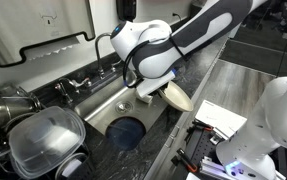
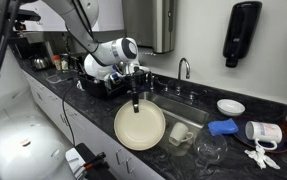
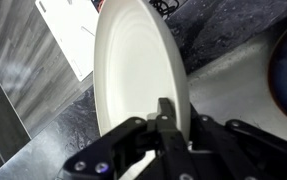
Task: Remove the cream plate from the dish rack and put it on the counter in front of the sink
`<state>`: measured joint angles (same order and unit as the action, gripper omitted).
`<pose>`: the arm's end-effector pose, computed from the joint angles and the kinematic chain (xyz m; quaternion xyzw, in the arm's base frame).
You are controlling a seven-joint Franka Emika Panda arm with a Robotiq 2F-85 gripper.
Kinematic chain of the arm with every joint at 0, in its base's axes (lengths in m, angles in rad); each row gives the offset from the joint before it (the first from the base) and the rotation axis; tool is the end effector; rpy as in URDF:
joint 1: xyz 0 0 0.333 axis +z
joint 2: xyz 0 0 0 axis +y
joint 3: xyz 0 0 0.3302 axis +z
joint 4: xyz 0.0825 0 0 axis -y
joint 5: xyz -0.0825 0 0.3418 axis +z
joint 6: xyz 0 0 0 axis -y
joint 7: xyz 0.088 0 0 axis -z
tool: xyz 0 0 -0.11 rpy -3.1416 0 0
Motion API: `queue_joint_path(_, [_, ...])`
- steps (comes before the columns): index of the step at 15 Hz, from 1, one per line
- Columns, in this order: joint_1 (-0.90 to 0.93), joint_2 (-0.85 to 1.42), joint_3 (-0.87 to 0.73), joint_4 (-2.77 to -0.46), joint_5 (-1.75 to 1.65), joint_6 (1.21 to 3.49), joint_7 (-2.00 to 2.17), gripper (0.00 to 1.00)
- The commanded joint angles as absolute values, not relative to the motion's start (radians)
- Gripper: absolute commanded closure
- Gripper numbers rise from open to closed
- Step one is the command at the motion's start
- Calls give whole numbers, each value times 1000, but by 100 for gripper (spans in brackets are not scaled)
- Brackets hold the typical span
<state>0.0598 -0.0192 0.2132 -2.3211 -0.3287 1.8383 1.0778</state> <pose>0.4099 0.0871 0.3634 0.9136 -0.3042 -0.0862 0.2555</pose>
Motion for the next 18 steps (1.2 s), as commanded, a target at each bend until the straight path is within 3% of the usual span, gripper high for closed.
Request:
queue_joint_path(1, [99,86,190,-2264,-325,1871,1101,96])
queue_joint_path(11, [155,203,149,-2201,-292,1881,1092,96])
queue_joint_path(12, [158,209,147,-2196,-285,1873,1090,88])
queue_joint_path(13, [159,214,146,-2191,-278,1866,1088,59])
queue_joint_path(15, [161,220,145,-2189,-253,1868,1085,52])
queue_joint_path(18, [165,234,141,-2187,-222,1876,1086,31])
